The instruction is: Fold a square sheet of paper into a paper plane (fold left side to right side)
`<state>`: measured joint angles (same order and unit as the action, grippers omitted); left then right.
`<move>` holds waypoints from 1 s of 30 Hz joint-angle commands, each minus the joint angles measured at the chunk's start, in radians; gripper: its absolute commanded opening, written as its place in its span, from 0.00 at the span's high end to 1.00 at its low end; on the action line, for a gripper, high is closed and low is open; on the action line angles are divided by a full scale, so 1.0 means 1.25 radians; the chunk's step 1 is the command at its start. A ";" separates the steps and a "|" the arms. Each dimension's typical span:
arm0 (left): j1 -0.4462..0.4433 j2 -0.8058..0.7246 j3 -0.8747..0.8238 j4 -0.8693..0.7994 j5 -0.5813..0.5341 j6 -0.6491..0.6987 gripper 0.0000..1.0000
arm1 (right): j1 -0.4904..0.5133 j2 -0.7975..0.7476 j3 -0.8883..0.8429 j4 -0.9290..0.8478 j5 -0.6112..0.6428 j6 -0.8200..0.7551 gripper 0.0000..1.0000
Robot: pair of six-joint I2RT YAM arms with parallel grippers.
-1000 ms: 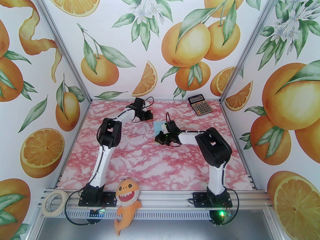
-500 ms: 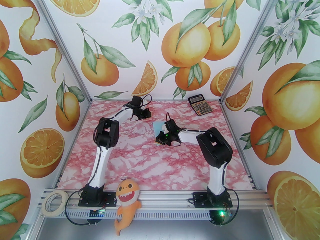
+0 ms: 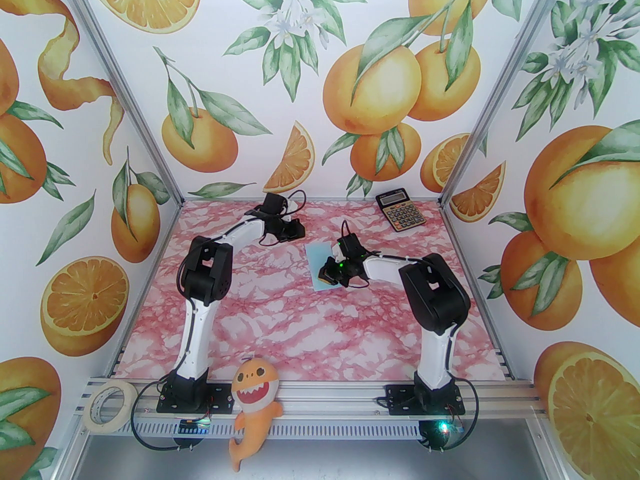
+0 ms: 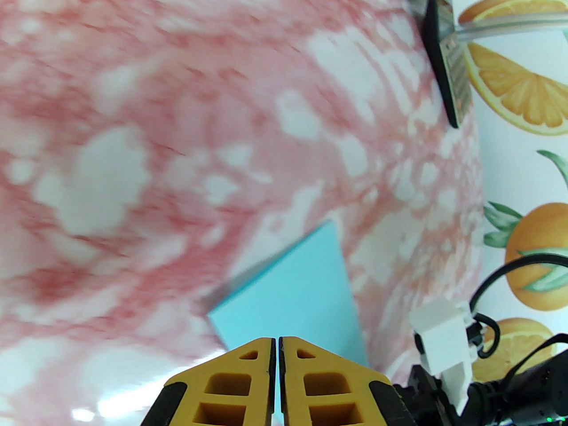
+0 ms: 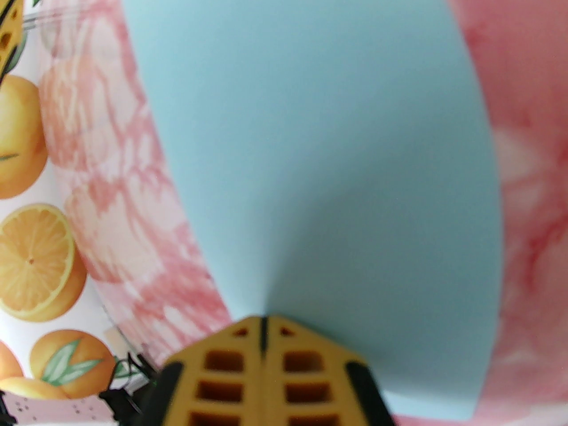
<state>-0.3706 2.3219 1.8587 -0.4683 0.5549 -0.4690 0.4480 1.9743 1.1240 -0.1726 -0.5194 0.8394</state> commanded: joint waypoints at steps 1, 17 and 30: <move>-0.027 0.006 0.008 0.034 0.037 -0.009 0.89 | -0.003 0.010 -0.006 0.009 0.013 -0.008 1.00; -0.012 0.089 -0.008 0.038 0.021 0.043 0.92 | 0.000 0.024 -0.051 0.014 0.031 -0.008 1.00; 0.048 0.124 0.034 0.031 0.000 0.078 0.92 | 0.017 0.027 -0.073 0.024 0.038 -0.003 1.00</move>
<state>-0.3550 2.4348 1.8545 -0.4343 0.6086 -0.4042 0.4530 1.9781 1.0691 -0.0654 -0.5156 0.8402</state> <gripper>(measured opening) 0.085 0.047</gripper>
